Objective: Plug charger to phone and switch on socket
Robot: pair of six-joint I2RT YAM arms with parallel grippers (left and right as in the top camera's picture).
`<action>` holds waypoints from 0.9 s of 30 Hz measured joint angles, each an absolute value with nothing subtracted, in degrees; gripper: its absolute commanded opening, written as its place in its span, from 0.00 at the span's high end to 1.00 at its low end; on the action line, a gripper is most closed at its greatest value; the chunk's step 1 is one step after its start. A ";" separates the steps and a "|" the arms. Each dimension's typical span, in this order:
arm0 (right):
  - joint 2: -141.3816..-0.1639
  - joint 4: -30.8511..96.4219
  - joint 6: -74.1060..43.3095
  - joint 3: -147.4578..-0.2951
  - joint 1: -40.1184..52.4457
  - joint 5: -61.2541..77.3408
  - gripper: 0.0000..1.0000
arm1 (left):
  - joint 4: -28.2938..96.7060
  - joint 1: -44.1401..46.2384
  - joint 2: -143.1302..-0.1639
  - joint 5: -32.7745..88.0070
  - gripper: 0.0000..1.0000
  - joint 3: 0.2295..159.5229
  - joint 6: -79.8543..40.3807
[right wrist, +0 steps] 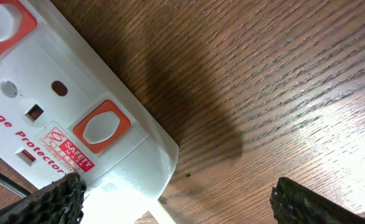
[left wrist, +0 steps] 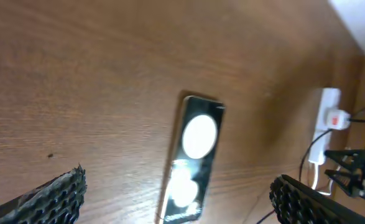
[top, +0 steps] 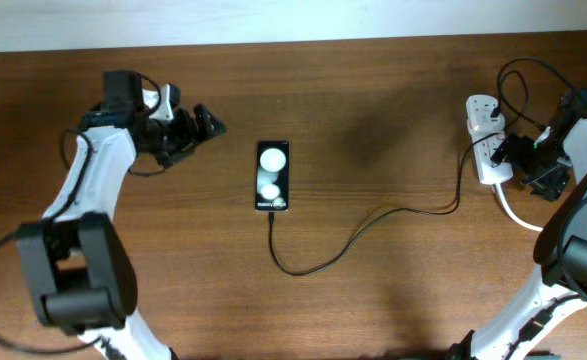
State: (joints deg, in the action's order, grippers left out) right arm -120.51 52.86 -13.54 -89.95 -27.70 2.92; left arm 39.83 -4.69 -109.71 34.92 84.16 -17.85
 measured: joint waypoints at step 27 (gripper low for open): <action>-120.62 52.88 -13.52 -90.11 -27.70 3.09 0.01 | -13.39 14.74 -80.23 14.33 0.01 30.46 8.64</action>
